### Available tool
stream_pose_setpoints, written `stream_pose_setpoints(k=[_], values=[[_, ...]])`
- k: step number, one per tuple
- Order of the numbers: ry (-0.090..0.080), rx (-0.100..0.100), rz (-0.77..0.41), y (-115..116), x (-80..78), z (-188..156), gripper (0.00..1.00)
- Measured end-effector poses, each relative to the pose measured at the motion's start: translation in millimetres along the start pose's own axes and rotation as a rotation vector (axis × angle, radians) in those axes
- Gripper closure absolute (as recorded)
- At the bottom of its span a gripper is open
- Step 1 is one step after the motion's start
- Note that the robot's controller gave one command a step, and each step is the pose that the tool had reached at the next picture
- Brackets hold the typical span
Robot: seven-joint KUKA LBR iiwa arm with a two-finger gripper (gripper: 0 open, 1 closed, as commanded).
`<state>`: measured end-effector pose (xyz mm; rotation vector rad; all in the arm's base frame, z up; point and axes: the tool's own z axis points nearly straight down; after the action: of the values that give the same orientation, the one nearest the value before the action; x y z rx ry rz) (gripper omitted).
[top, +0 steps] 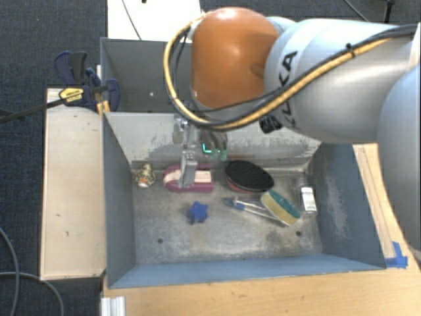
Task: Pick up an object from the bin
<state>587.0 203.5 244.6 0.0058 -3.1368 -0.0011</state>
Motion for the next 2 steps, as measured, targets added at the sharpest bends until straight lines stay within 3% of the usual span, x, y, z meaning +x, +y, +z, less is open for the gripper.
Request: stream_pose_setpoints(k=[1,2], values=[[0.003,0.003,-0.164,-41,73.2,89,0.0],[-0.008,0.003,-0.523,-71,45.3,112,0.0]])
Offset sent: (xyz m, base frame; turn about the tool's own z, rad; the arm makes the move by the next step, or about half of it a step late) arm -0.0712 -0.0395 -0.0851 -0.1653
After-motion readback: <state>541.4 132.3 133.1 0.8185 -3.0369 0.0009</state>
